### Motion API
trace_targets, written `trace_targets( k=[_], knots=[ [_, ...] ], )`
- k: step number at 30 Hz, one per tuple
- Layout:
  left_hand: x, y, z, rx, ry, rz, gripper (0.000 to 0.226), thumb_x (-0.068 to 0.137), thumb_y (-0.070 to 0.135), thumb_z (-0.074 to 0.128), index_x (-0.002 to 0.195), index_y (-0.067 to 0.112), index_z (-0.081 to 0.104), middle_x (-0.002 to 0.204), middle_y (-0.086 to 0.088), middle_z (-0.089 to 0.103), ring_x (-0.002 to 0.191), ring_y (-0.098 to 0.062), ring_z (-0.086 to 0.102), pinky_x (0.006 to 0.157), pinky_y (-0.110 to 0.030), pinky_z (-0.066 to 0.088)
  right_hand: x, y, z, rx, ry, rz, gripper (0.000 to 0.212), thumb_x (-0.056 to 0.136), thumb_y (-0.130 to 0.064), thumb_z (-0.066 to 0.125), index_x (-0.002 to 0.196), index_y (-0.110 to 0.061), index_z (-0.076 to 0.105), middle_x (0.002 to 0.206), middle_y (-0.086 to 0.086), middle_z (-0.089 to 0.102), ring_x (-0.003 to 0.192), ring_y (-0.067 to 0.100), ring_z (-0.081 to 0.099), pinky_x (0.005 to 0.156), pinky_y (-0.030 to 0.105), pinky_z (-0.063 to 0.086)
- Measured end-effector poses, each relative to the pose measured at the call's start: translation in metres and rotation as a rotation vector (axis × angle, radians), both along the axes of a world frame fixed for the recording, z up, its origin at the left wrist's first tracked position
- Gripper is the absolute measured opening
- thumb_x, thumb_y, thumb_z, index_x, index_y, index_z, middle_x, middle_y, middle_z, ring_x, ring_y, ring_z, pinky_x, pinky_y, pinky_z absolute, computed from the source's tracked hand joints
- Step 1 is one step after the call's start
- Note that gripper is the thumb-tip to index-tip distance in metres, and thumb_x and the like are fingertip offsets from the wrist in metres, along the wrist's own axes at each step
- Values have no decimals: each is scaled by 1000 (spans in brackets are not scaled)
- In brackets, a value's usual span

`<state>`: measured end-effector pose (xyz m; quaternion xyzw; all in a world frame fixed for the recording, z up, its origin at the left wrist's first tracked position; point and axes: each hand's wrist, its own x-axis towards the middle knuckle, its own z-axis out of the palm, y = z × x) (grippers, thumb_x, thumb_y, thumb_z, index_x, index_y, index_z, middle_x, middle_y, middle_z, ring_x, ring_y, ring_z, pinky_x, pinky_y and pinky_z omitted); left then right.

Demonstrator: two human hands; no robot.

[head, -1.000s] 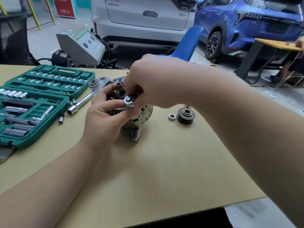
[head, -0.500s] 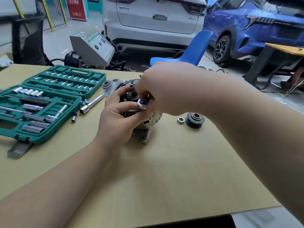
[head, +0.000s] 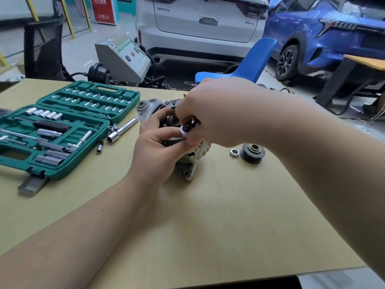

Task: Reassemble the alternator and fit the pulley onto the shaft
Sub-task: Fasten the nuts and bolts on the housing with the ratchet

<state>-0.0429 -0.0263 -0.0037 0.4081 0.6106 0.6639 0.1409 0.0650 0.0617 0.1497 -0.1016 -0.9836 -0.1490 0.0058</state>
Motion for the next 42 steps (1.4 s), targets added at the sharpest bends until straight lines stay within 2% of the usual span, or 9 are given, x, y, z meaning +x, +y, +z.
trace_targets(
  k=[5, 11, 15, 18, 23, 30, 35, 38, 42],
  knots=[
    [0, -2, 0, -7, 3, 16, 20, 77, 46, 90, 95, 38, 89, 150, 23, 56, 150, -3, 39, 124, -50, 37, -2, 4, 4, -5, -23, -13, 10, 84, -40, 68, 87, -32, 72, 71, -6, 59, 75, 20, 60, 53, 28, 38],
    [-2, 0, -2, 12, -7, 39, 22, 72, 47, 93, 89, 34, 89, 148, 27, 58, 149, -4, 42, 122, -49, 41, -1, -3, -6, 5, 71, -70, 45, 80, -51, 74, 61, -24, 43, 67, -4, 46, 62, 17, 51, 50, 25, 27],
    [-3, 0, -2, 13, -3, -7, 20, 77, 46, 91, 94, 35, 89, 151, 18, 59, 152, -9, 39, 123, -52, 39, -3, 2, -1, 21, 1, -11, 6, 83, -34, 73, 88, -35, 71, 74, -8, 56, 74, 16, 57, 53, 33, 46],
    [-2, -2, -2, -18, 25, -6, 23, 79, 50, 88, 100, 40, 88, 151, 23, 56, 152, -3, 34, 125, -51, 35, -2, 8, 1, -44, -49, 3, 19, 87, -32, 69, 103, -43, 71, 81, -10, 63, 81, 14, 58, 64, 41, 58],
    [0, 0, -2, -9, 18, 24, 21, 77, 42, 93, 96, 39, 88, 150, 23, 57, 149, -2, 37, 123, -47, 37, 0, 6, -4, 1, 43, -33, 18, 82, -52, 66, 96, -41, 70, 77, -11, 49, 80, 24, 62, 53, 28, 36],
    [0, 0, -2, -29, 25, 22, 26, 73, 52, 87, 94, 37, 89, 154, 19, 53, 151, 0, 33, 126, -45, 34, 6, 7, -4, -2, 53, -72, 31, 81, -65, 69, 94, -37, 71, 79, -9, 52, 83, 25, 64, 52, 28, 37],
    [0, -1, 0, -45, 47, 16, 30, 76, 50, 85, 101, 32, 89, 153, 22, 52, 151, -3, 33, 126, -44, 33, 11, -6, -8, 67, 121, -139, 49, 82, -61, 72, 64, -26, 43, 68, -3, 45, 63, 16, 53, 46, 23, 24],
    [0, -1, 0, -58, 39, 15, 30, 76, 49, 84, 99, 31, 89, 151, 26, 50, 152, -4, 32, 126, -44, 32, 13, -14, -9, 70, 136, -160, 57, 87, -53, 71, 60, -26, 29, 65, -3, 41, 51, 12, 41, 45, 23, 21],
    [1, -2, 1, -43, 31, 8, 26, 76, 51, 84, 96, 35, 88, 149, 27, 50, 151, -1, 33, 126, -41, 32, 14, -13, -11, -18, 99, -162, 37, 92, -46, 69, 70, -25, 47, 71, -3, 44, 60, 14, 47, 46, 26, 26]
  ],
)
